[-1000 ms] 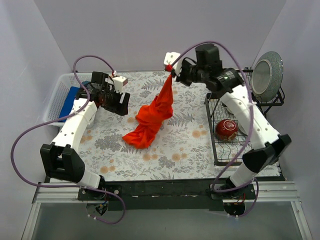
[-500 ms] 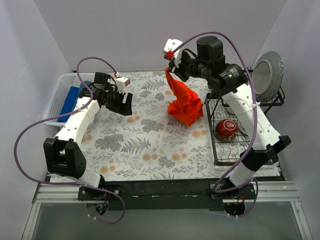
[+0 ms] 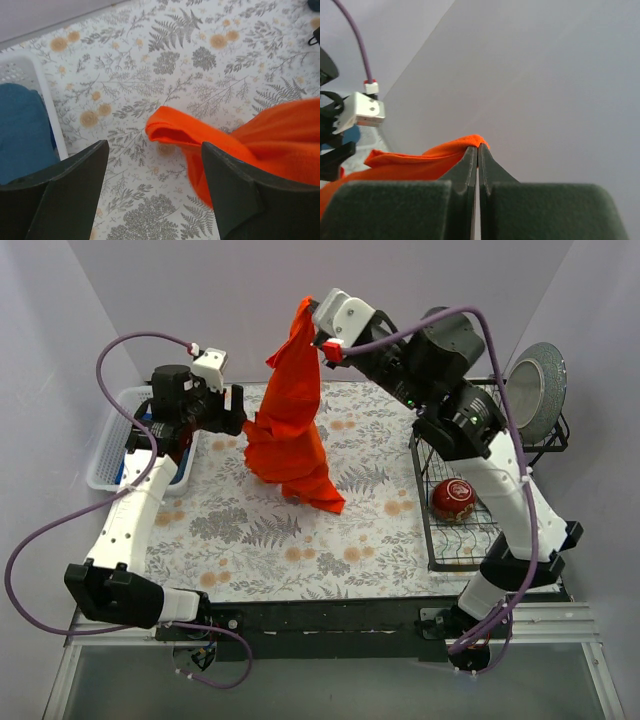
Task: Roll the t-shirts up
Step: Flatten out the T-shirt at the center of the board.
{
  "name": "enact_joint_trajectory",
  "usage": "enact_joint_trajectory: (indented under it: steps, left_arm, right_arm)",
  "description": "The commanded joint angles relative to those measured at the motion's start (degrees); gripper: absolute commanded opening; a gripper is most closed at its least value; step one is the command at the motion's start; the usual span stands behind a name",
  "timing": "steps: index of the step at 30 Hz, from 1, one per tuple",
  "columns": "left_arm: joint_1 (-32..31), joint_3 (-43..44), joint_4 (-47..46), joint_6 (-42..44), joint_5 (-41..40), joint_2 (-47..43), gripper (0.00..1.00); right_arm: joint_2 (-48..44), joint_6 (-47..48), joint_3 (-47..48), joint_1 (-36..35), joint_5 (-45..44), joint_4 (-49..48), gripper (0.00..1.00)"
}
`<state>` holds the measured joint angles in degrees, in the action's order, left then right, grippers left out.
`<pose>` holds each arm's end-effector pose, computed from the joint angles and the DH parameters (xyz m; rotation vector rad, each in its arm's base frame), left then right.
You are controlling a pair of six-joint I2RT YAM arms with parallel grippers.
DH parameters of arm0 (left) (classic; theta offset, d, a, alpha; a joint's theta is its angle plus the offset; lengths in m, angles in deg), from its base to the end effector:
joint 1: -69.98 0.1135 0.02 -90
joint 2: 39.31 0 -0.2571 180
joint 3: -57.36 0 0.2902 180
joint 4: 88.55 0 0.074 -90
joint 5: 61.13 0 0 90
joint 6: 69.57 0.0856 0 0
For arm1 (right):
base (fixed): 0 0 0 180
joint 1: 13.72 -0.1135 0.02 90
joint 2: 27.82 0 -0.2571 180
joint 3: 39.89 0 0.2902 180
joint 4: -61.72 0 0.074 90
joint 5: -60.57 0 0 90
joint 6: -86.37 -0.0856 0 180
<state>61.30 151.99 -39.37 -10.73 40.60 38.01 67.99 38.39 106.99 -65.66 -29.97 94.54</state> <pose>0.3677 -0.0737 0.3674 -0.3022 2.1580 -0.6221 0.2349 0.2987 0.6450 -0.9109 0.8612 0.1440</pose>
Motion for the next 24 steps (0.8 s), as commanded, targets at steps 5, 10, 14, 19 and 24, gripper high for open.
enact_joint_trajectory:
  steps: [5, 10, 14, 19, 24]
  left_arm:
    - [0.1, 0.9, 0.3, 1.0, 3.3, -3.4, 0.75]
    - [0.1, -7.3, 4.4, 2.7, 10.3, -5.3, 0.75]
    - [0.1, -14.9, 6.9, 1.5, 16.5, -6.3, 0.75]
    - [-0.3, -22.6, 7.5, 1.0, 22.3, -4.6, 0.73]
    - [-1.0, -24.3, 4.5, 0.7, 20.7, 1.1, 0.71]
  right_arm:
    - [-18.1, 5.3, -26.3, 2.9, -13.5, -7.5, 0.01]
    - [-23.0, -8.1, -44.6, 17.3, -11.0, 5.4, 0.01]
    - [-17.8, -12.8, -47.7, 21.2, -5.3, 19.1, 0.01]
    - [-17.9, -14.1, -52.7, 21.3, -1.1, 19.4, 0.01]
    - [-17.4, -14.9, -51.1, 21.3, 3.1, 19.9, 0.01]
